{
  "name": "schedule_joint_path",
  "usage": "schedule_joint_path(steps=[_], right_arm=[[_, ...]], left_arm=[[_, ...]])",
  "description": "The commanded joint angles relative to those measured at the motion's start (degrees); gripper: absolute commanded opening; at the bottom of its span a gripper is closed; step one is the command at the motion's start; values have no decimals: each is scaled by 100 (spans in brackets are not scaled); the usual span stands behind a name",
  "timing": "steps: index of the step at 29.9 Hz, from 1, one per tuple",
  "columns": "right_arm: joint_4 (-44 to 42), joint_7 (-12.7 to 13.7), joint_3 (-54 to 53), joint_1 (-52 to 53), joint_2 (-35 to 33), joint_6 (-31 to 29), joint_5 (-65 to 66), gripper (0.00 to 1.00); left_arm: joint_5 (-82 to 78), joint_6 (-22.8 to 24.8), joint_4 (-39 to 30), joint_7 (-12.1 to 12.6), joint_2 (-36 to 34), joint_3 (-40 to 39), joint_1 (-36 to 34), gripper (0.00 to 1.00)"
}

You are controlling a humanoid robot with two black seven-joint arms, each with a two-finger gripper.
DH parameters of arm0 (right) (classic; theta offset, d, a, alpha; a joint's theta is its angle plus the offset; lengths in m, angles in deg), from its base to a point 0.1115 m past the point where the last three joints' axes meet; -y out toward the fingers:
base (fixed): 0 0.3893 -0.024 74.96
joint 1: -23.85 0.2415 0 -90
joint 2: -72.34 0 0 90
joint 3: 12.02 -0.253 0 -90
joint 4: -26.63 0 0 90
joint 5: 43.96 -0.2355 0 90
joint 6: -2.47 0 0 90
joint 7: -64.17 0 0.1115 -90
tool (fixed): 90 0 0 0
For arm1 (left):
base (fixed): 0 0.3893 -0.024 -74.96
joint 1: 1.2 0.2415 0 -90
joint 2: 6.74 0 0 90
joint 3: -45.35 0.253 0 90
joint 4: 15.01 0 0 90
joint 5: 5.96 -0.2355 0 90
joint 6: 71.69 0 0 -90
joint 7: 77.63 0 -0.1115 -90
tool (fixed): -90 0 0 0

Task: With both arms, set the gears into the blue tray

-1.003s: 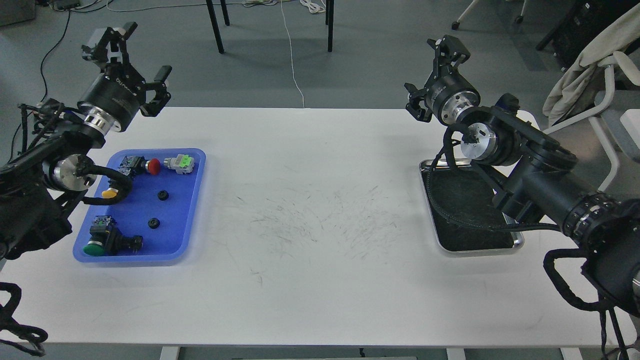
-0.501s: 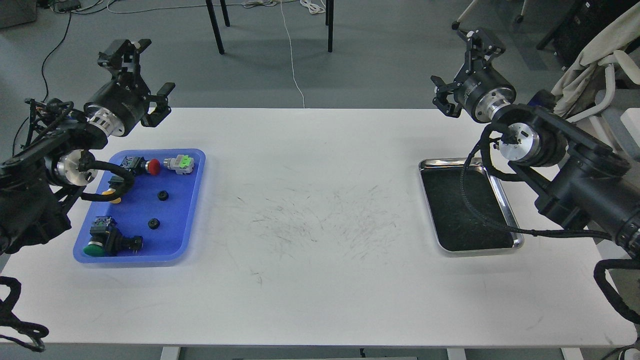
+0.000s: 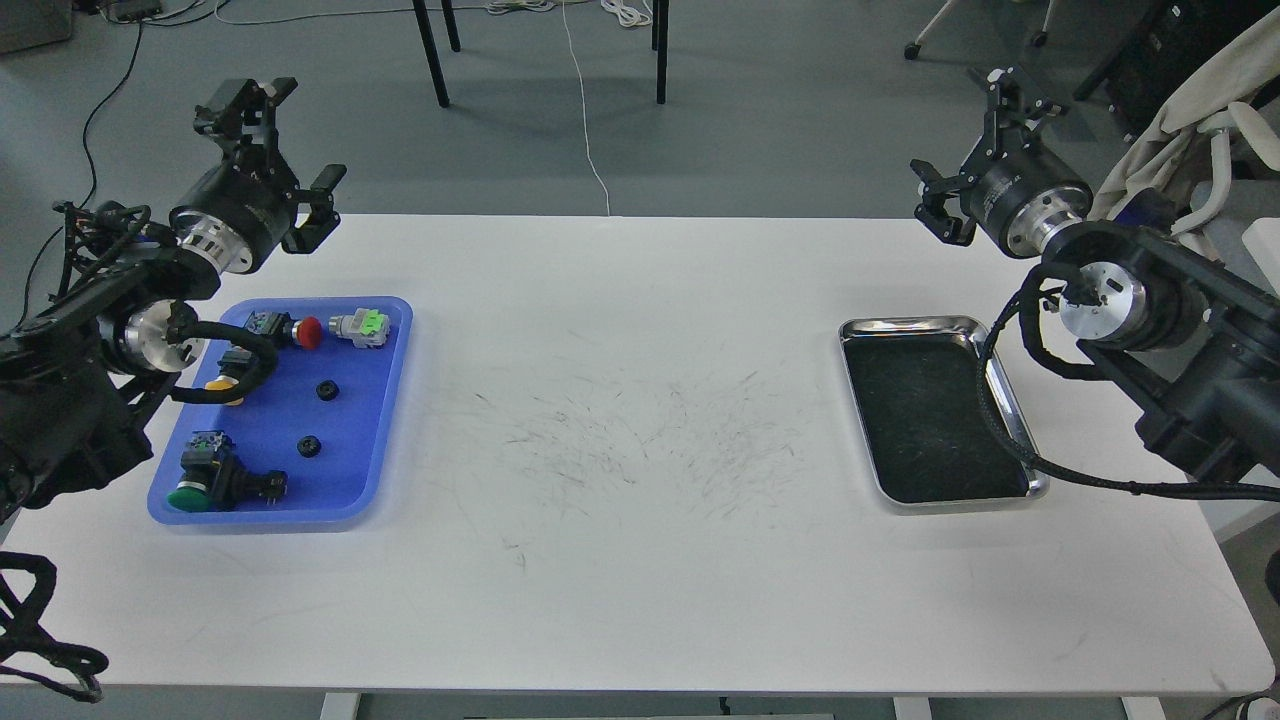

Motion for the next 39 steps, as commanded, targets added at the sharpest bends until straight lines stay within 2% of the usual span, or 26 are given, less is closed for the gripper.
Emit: schedule_joint_path(steps=[1,7,25,32,39], right_arm=[[-18,-4,0,-13,5,1,0,99],[-70,-4,0,4,49,27,18,99],[-123,-31,80,-5,260,317,114,99],[-97,-22,80,-13,269,291,106,99],[-123,-31,53,-13,304,326,114,99]], left_arm=[[5,39,-28,17,-145,-12,15,99],[23,460,-186,131,-251,-64,59,99],[75,496,-186,113,-251,-82,138,99],[93,487,-186,149,-251,-477,226,99],[93,479,-186,149,-260,-513,235,99]])
